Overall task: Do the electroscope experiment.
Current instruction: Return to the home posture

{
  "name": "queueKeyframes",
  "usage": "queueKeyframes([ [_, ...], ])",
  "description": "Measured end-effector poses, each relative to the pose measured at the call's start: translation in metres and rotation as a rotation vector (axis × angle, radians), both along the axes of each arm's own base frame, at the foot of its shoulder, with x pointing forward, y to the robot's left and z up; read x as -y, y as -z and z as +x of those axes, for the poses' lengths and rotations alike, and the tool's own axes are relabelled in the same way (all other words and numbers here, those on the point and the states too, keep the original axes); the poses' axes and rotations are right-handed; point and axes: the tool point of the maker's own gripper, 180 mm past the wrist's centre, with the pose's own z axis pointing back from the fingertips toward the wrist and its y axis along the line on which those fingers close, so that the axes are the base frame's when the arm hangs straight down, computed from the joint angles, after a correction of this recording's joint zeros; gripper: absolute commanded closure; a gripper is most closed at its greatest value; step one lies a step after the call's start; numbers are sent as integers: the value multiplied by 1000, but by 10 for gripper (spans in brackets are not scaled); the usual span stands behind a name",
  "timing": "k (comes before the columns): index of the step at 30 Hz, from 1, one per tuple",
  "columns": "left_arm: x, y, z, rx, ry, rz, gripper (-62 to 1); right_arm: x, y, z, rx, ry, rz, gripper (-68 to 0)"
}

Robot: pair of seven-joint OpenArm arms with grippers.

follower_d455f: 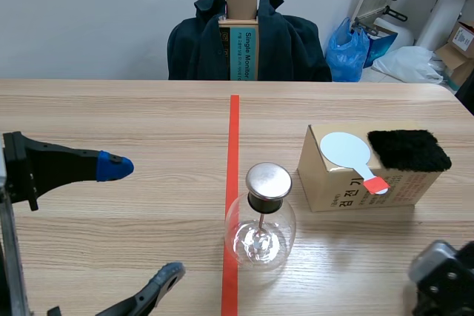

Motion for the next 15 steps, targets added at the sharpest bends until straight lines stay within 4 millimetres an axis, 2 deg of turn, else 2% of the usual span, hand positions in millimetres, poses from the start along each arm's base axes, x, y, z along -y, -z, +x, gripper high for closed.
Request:
queueKeyframes([
  [2,0,0,0,0,0,1,-623,8,-12,-2,-18,58,121,-679],
  [5,0,0,0,0,0,1,-623,-4,-53,12,30,42,305,-679],
  [9,0,0,0,0,0,2,-623,-40,-122,38,101,-100,512,-679],
  [11,0,0,0,0,0,2,-623,-61,-148,45,97,-204,559,-679],
  [13,0,0,0,1,0,2,-623,-81,-161,45,67,-300,583,-679],
  [15,0,0,0,0,0,3,-623,-97,-166,41,30,-372,600,-679],
])
